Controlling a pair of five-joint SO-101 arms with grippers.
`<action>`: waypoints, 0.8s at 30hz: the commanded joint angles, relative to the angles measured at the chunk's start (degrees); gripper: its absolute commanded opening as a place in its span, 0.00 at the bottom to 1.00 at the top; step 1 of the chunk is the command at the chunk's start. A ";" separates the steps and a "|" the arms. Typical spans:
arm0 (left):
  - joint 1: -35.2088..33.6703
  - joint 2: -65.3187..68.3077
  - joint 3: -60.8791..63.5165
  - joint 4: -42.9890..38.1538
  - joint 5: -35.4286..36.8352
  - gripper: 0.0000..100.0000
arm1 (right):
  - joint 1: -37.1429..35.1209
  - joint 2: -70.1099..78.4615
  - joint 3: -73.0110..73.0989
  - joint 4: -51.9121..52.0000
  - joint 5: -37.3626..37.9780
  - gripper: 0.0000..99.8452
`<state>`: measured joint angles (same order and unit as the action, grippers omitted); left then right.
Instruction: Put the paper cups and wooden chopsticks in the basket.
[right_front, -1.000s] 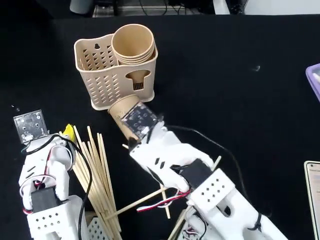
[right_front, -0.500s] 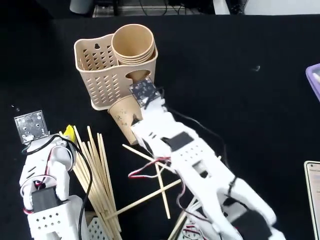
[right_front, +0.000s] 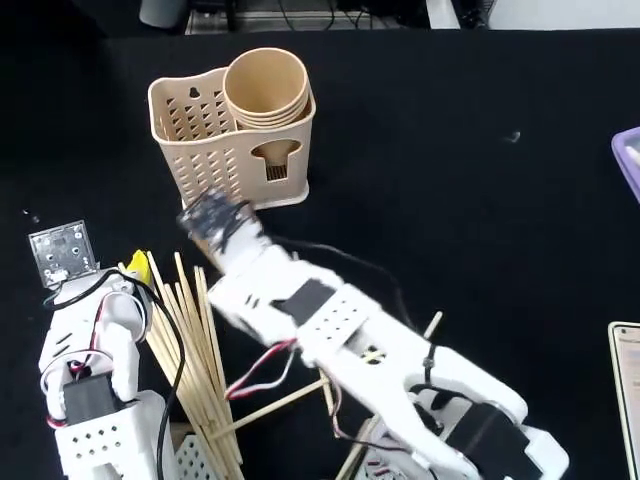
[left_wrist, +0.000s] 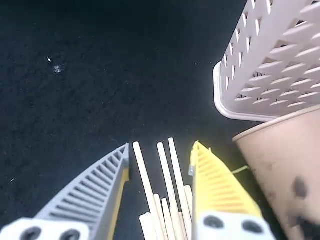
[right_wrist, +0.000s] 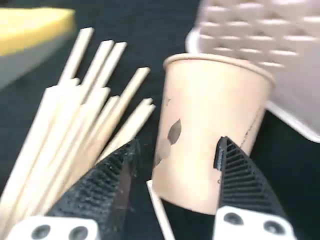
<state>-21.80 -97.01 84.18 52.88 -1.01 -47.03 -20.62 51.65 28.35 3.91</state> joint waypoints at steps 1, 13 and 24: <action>-0.66 -0.44 -0.92 0.18 0.53 0.20 | -6.24 -0.84 -3.56 5.19 2.55 0.24; -0.66 -0.44 -0.84 0.09 0.62 0.20 | 3.87 -18.86 -3.38 11.52 5.36 0.24; -0.66 -0.44 -0.92 0.18 0.62 0.20 | 11.43 -0.31 3.12 -11.34 0.18 0.24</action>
<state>-21.80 -97.01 84.18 52.88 -1.01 -34.20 -27.56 56.31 22.11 4.44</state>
